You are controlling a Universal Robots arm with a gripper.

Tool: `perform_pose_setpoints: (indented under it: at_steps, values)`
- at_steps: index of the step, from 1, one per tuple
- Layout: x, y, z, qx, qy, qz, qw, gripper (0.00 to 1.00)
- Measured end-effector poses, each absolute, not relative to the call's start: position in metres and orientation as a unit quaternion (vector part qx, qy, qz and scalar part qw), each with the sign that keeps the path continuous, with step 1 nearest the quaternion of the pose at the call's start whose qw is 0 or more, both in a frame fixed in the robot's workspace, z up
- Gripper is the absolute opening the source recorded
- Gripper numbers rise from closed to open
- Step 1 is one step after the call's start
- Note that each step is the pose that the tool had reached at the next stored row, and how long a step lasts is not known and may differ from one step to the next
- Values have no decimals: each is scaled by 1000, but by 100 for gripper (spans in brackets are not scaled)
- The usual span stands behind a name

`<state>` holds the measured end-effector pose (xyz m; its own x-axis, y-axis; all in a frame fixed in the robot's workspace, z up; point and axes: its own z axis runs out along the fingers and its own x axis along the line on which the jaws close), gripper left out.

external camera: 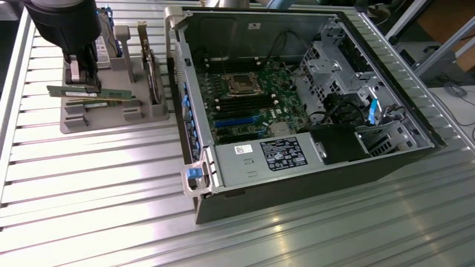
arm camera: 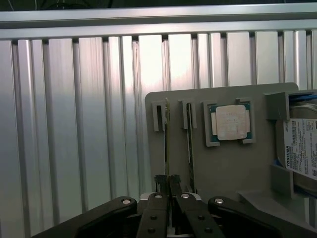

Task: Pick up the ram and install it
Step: 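Pick up the ram and move it above insertion slot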

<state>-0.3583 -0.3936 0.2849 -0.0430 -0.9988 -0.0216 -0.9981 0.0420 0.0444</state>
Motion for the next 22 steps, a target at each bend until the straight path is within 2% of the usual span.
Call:
perform_pose_setpoints:
  at_steps: [22]
  values:
    - [-358, -394, 295, 692, -722, -24, 7, 13]
